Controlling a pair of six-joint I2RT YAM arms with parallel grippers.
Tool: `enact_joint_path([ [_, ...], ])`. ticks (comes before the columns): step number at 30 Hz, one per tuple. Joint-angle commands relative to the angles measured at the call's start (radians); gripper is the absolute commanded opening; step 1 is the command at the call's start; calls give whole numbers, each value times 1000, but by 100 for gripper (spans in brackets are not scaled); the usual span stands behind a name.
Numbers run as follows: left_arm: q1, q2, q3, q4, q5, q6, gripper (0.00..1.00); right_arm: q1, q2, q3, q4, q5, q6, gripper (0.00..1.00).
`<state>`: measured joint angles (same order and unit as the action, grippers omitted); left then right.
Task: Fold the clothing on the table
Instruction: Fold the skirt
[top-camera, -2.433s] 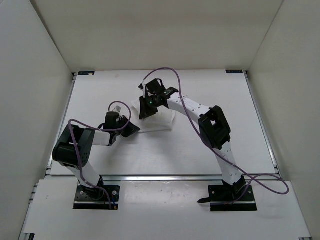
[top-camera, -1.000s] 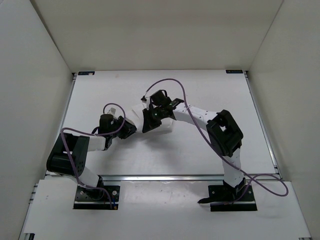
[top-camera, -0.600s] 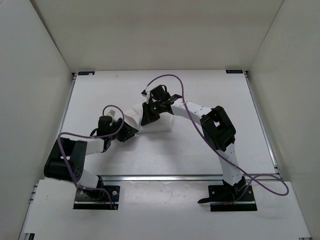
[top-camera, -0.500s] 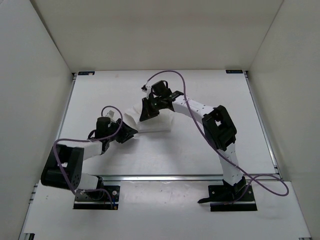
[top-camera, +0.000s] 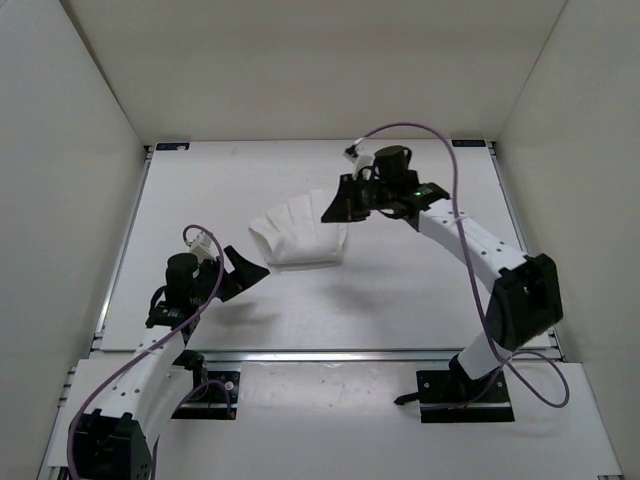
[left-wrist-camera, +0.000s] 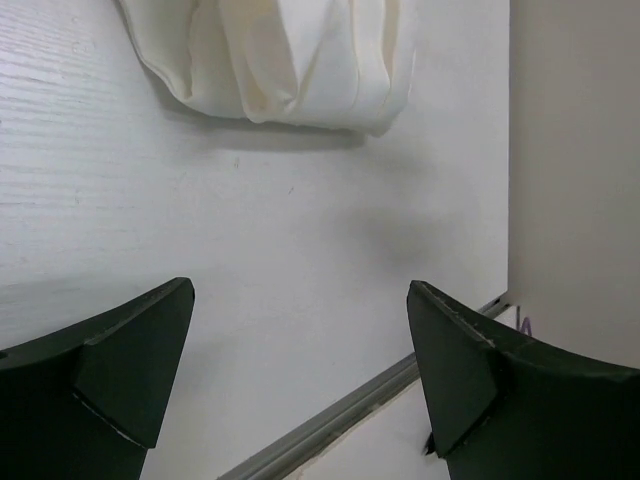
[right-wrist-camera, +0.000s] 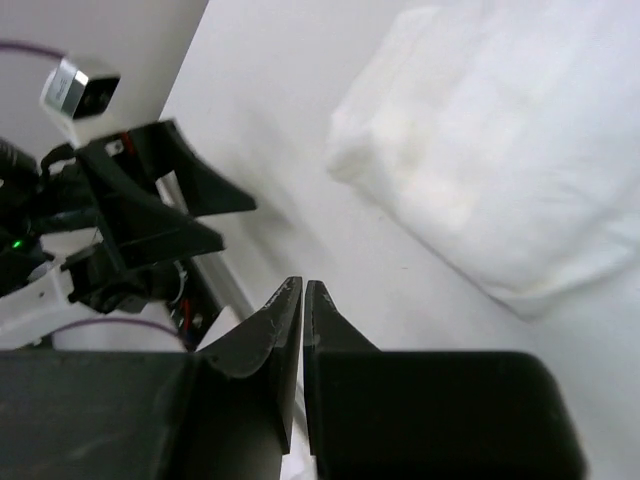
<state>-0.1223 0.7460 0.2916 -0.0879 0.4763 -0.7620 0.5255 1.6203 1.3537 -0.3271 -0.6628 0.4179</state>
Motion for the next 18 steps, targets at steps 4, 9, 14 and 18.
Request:
enact_joint_path([
  [4,-42,44,116,-203,-40,167,98,-165,-135,-154,14,45,-36,3],
  [9,-37,24,170,-266,-93,227,98,-191,-175,-229,2,64,-50,5],
  [14,-37,35,196,-294,-125,269,99,-168,-139,-216,-16,86,-77,8],
  [18,-34,64,245,-331,-113,318,99,-104,-60,-98,-111,238,-136,14],
])
